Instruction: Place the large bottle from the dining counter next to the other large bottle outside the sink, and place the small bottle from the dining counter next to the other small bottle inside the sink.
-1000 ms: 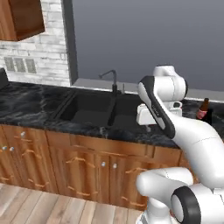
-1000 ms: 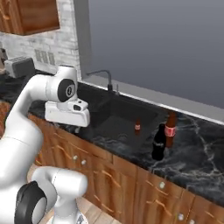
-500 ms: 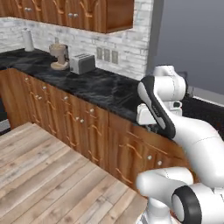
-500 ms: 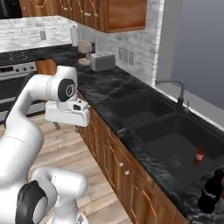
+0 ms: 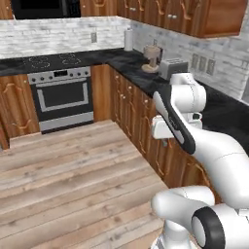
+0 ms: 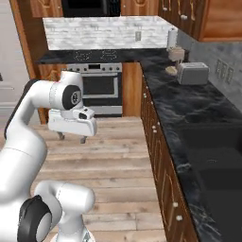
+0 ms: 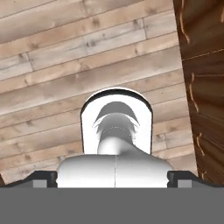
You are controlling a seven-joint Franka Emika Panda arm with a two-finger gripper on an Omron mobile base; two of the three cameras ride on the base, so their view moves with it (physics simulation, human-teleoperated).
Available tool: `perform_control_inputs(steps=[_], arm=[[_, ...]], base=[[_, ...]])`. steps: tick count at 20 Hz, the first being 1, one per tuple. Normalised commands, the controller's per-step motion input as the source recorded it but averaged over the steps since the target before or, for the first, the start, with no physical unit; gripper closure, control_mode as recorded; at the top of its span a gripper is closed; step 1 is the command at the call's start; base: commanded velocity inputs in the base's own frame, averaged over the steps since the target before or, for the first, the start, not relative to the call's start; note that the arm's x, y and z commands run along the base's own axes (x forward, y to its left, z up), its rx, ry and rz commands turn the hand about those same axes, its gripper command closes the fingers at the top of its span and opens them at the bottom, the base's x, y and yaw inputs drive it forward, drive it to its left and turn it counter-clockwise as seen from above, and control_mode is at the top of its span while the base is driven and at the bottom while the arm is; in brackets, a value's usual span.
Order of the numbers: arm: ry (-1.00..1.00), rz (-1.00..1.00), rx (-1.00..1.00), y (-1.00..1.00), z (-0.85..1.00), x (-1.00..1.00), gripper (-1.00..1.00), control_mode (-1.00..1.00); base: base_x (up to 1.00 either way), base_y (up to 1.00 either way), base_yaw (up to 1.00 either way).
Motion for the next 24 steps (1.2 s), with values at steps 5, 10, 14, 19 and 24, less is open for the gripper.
perform_control_inputs(steps=[5, 10, 14, 19, 24], arm=[[0.00, 0.00, 0.00, 0.00, 0.00, 0.00, -1.00, 1.00], [0.00, 0.00, 0.00, 0.00, 0.00, 0.00, -1.00, 1.00], [0.00, 0.00, 0.00, 0.00, 0.00, 0.00, -1.00, 1.00], [0.00, 0.00, 0.00, 0.00, 0.00, 0.00, -1.00, 1.00], [0.00, 0.00, 0.00, 0.00, 0.00, 0.00, -1.00, 1.00]], base=[[0.43, 0.09, 0.64], [0.84, 0.04, 0.42], [1.00, 0.12, 0.11], [1.00, 0.18, 0.05], [1.00, 0.25, 0.09]])
